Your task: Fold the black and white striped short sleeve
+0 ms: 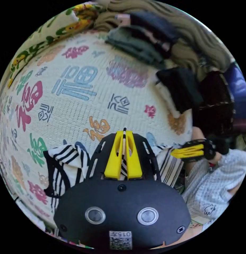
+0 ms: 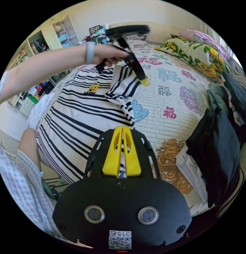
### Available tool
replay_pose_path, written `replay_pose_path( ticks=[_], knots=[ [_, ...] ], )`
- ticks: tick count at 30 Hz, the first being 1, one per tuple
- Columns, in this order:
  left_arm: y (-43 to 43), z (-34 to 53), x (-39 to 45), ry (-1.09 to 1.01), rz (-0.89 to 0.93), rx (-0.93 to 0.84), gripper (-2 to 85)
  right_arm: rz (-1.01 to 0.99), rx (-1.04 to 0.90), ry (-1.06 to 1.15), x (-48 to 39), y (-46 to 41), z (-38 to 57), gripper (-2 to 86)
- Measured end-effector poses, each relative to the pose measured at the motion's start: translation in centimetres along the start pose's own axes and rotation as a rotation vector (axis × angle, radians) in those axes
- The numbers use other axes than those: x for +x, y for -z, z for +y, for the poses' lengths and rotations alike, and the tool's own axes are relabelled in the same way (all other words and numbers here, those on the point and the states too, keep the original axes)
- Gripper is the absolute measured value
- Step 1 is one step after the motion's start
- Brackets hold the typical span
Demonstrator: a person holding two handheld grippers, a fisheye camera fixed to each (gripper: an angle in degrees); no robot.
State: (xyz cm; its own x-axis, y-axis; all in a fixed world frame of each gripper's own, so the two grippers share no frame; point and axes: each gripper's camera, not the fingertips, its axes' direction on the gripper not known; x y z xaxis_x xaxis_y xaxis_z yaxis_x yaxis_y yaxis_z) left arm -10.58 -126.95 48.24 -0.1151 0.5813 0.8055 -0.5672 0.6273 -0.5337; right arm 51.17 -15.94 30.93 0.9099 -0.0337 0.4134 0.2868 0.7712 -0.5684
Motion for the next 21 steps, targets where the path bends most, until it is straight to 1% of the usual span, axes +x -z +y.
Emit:
replay_pose_path(
  ticks=[2,3,5,6,7,8,11,13,14,17,21],
  knots=[
    [4.4,6.6,-0.2,-0.027,0.103,0.268,0.2,-0.019,0.03,-0.016,0.7,1.1,0.2,-0.9],
    [5.3,8.7,-0.3,-0.026,0.107,0.322,0.1,-0.025,0.039,-0.018,0.9,1.3,0.2,-0.9],
    [7.5,17.6,-0.8,0.029,0.084,0.469,-0.3,-0.063,0.072,-0.015,1.1,2.3,-0.2,-0.8],
    [7.7,19.8,-0.9,0.053,0.077,0.502,-0.4,-0.075,0.082,-0.011,1.0,2.5,-0.4,-0.7],
    [7.6,23.9,-1.3,0.107,0.066,0.55,-0.5,-0.101,0.101,0.001,0.9,2.8,-0.9,-0.6],
    [7.0,27.3,-1.7,0.153,0.068,0.566,-0.5,-0.13,0.113,0.014,0.8,3.1,-1.6,-0.5],
    [4.4,33.2,-3.0,0.289,0.108,0.564,-0.2,-0.163,0.137,0.071,0.0,3.3,-4.2,0.0],
    [2.6,35.7,-3.8,0.385,0.11,0.574,0.2,-0.176,0.136,0.11,-0.6,3.3,-6.2,0.6],
    [1.6,36.8,-4.2,0.422,0.142,0.587,0.8,-0.194,0.115,0.144,-1.1,3.1,-7.6,1.4],
    [-0.1,38.7,-4.5,0.473,0.211,0.612,4.6,-0.276,0.041,0.212,-2.4,1.9,-11.2,4.6],
    [-0.6,40.5,-4.4,0.498,0.226,0.646,7.3,-0.303,-0.057,0.239,-3.4,-0.4,-14.8,6.3]
  ],
)
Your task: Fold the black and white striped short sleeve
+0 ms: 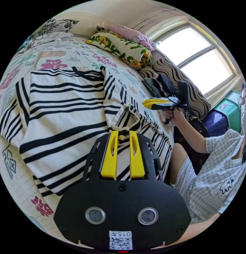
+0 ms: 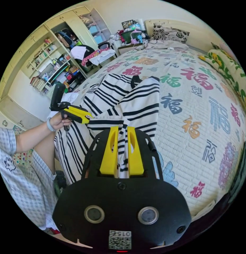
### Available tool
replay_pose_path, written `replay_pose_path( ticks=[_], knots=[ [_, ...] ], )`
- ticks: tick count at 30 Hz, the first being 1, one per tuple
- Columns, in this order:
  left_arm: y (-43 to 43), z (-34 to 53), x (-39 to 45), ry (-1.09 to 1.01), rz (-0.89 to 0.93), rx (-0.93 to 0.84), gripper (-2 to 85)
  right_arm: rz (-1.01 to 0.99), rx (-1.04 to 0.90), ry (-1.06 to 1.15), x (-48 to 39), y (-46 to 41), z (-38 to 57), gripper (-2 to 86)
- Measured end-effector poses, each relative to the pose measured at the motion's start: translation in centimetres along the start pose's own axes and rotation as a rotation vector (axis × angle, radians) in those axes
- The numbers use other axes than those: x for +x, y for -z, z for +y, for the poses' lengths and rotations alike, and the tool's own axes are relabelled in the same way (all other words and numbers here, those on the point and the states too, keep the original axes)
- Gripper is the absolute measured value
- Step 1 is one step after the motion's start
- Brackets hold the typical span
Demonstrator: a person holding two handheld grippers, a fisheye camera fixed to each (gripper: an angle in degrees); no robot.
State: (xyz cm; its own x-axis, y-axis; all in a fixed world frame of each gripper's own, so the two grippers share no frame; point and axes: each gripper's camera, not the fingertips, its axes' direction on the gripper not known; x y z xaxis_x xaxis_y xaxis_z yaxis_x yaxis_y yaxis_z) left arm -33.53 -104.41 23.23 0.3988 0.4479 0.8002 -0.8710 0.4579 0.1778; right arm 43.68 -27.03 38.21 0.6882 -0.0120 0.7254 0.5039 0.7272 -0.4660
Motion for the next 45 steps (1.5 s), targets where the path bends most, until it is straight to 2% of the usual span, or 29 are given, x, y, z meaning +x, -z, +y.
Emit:
replay_pose_path(
  ticks=[6,8,11,14,19,23,27,31,35,37,41,45],
  knots=[
    [1.0,1.9,-0.8,0.06,-0.009,0.048,8.7,-0.084,-0.137,-0.066,1.2,-3.4,-3.9,3.3],
    [0.9,2.3,-0.8,0.076,-0.072,0.051,8.6,-0.079,-0.116,-0.081,1.4,-2.5,-4.1,0.0],
    [1.0,2.5,-0.7,0.073,-0.073,0.092,6.9,-0.13,-0.051,-0.08,1.8,-0.1,-3.7,-0.8],
    [-0.3,1.7,-0.4,0.034,-0.01,0.037,1.3,-0.085,-0.014,-0.089,2.3,2.1,-3.3,-0.8],
    [-0.3,0.6,2.3,-0.05,-0.06,0.04,-0.2,-0.098,0.071,-0.097,3.4,5.3,-3.1,1.2],
    [-1.6,0.7,3.5,-0.053,-0.075,-0.02,-0.4,-0.226,-0.089,-0.137,4.8,2.1,-5.6,7.6],
    [-2.5,2.0,4.1,-0.025,-0.084,-0.033,-0.4,-0.105,-0.138,-0.088,3.6,0.9,-6.8,2.8],
    [-2.3,3.1,5.4,0.023,-0.105,-0.018,-0.4,-0.069,0.018,-0.068,3.5,5.5,-5.2,1.0],
    [-0.9,0.1,10.1,-0.097,-0.103,0.143,-0.5,-0.103,0.286,-0.165,6.8,13.7,-0.5,0.2],
    [-2.0,-3.3,12.7,-0.182,-0.076,0.161,-0.5,-0.075,0.375,-0.231,8.2,16.5,1.5,0.0],
    [-9.2,-13.6,20.9,-0.368,-0.101,0.161,-0.5,0.138,0.513,-0.39,10.8,19.9,5.7,-0.3],
    [-19.1,-19.8,27.9,-0.489,-0.128,0.053,-0.3,0.188,0.585,-0.544,13.9,19.8,9.3,-0.4]
  ],
)
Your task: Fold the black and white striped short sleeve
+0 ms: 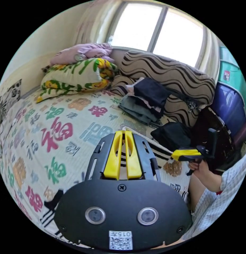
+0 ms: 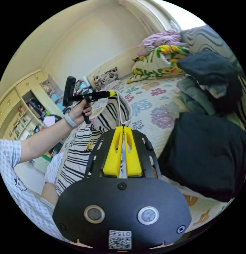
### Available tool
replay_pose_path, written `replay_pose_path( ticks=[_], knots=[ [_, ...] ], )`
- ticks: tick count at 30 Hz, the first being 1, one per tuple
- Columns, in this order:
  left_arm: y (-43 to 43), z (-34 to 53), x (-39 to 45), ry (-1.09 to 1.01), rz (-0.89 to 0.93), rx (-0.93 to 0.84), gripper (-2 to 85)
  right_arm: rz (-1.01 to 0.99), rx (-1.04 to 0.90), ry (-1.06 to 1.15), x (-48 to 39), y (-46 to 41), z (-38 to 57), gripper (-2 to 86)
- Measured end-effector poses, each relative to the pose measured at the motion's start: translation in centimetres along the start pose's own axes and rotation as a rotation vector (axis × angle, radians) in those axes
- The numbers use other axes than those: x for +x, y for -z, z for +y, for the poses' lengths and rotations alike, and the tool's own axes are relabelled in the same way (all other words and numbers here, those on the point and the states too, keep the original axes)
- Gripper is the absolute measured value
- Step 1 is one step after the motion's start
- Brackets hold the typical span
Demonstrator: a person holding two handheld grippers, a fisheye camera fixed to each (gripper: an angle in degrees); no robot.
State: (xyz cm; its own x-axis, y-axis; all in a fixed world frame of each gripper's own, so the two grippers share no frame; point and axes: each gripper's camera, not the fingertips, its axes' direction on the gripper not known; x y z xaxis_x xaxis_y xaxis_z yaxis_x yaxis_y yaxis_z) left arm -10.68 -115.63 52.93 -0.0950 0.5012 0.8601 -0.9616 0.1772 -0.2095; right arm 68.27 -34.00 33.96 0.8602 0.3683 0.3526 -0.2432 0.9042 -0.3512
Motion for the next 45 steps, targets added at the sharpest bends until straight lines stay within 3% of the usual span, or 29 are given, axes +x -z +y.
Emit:
replay_pose_path(
  ticks=[4,7,10,12,15,19,22,25,30,33,36,41,45],
  knots=[
    [-11.3,-4.1,5.9,-0.086,0.036,-0.161,0.3,0.044,0.018,-0.137,4.4,-1.6,2.6,-0.5],
    [-17.4,-4.1,10.5,-0.218,-0.061,-0.298,2.3,0.079,-0.004,-0.15,5.5,-3.8,3.9,-0.4],
    [-18.9,-3.9,13.3,-0.263,-0.205,-0.303,3.2,0.113,-0.03,-0.093,5.3,-6.0,4.5,-0.4],
    [-17.6,-4.1,14.0,-0.284,-0.168,-0.251,2.5,0.144,-0.034,-0.061,5.1,-7.1,4.9,-0.5],
    [-13.1,-5.2,13.5,-0.242,-0.106,-0.137,1.4,0.226,-0.012,-0.011,4.2,-8.4,5.6,-0.6],
    [-6.7,-5.4,10.4,-0.127,0.17,-0.066,0.7,0.266,-0.039,0.096,2.6,-12.2,6.2,-0.6],
    [-3.3,-2.9,9.0,-0.043,0.193,-0.101,0.5,0.223,-0.226,0.111,3.2,-18.2,6.8,-0.6],
    [-0.2,1.1,7.7,0.09,0.216,-0.141,0.4,0.353,-0.421,0.141,4.7,-25.1,9.4,-0.6],
    [3.6,6.6,7.3,0.242,0.263,-0.274,0.1,0.391,-0.442,0.132,5.3,-28.1,12.1,-0.6],
    [10.0,9.3,7.1,0.311,0.334,-0.164,0.1,0.355,-0.388,0.17,3.4,-27.4,13.7,-0.6],
    [19.6,13.1,4.5,0.479,0.242,-0.015,1.5,0.267,-0.37,0.249,0.4,-28.2,15.3,-0.5],
    [39.2,23.4,-2.4,0.93,-0.159,0.27,6.4,0.078,-0.403,0.372,-7.2,-35.1,18.5,-0.5],
    [47.6,26.5,-6.4,1.06,-0.272,0.381,8.2,-0.024,-0.48,0.498,-13.6,-42.2,20.7,-0.5]
  ],
)
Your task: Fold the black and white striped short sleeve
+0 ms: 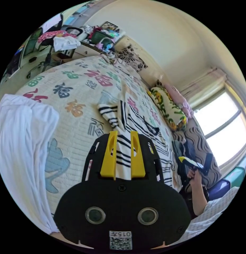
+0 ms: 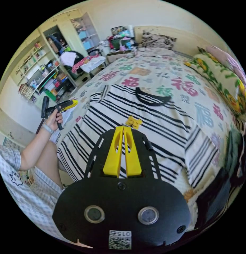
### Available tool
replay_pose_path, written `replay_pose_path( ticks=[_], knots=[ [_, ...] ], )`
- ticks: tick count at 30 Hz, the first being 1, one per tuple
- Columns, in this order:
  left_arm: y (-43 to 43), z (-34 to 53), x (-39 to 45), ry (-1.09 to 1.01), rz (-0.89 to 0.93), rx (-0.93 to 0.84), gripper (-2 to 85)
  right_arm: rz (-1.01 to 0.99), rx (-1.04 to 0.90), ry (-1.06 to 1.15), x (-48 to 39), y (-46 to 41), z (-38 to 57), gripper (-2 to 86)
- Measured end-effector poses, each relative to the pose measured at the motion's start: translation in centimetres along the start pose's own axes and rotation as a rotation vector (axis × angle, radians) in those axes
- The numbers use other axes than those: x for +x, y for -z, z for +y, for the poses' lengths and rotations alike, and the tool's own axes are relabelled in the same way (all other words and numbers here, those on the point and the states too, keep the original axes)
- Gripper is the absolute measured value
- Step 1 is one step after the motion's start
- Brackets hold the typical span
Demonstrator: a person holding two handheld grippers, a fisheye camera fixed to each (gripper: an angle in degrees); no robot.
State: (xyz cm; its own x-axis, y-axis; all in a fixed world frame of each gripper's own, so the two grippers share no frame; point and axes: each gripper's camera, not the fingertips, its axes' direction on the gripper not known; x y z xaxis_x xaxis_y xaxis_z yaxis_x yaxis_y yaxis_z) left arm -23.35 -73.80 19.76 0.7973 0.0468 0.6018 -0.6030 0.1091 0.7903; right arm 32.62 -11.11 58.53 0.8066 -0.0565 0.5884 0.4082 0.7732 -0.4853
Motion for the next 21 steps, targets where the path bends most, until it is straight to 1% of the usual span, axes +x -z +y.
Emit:
replay_pose_path(
  ticks=[3,6,8,10,11,12,14,15,17,21],
  knots=[
    [1.2,-4.9,-2.4,0.097,0.009,0.017,10.4,-0.05,-0.047,0.08,-4.2,-5.4,-3.6,-0.5],
    [-0.3,-9.3,-4.2,0.215,0.031,-0.002,10.5,-0.07,-0.038,0.121,-7.4,-9.9,-5.5,-0.5],
    [-2.1,-11.9,-5.4,0.297,0.074,-0.062,5.5,-0.089,-0.063,0.136,-8.8,-13.6,-6.4,-0.5],
    [-1.5,-13.0,-5.4,0.3,0.102,-0.056,1.2,-0.098,-0.083,0.144,-9.3,-16.3,-6.7,-0.5],
    [-0.4,-13.3,-5.3,0.302,0.133,-0.052,0.4,-0.094,-0.091,0.149,-9.3,-18.1,-6.8,-0.4],
    [0.6,-13.2,-5.0,0.288,0.135,-0.025,0.3,-0.09,-0.094,0.151,-9.3,-18.9,-6.9,-0.4],
    [6.3,-11.0,-3.4,0.238,0.081,0.112,-0.2,-0.068,-0.094,0.161,-9.0,-22.5,-7.4,-0.2],
    [7.7,-10.1,-3.2,0.242,0.072,0.142,-0.3,-0.067,-0.095,0.165,-9.0,-23.5,-7.7,-0.1],
    [12.0,-6.3,-2.6,0.262,0.084,0.234,-0.4,-0.096,-0.121,0.17,-9.2,-28.3,-9.5,0.7],
    [14.4,-3.6,-2.7,0.329,0.135,0.242,-0.4,-0.132,-0.207,0.241,-12.0,-36.9,-13.4,3.8]
  ],
)
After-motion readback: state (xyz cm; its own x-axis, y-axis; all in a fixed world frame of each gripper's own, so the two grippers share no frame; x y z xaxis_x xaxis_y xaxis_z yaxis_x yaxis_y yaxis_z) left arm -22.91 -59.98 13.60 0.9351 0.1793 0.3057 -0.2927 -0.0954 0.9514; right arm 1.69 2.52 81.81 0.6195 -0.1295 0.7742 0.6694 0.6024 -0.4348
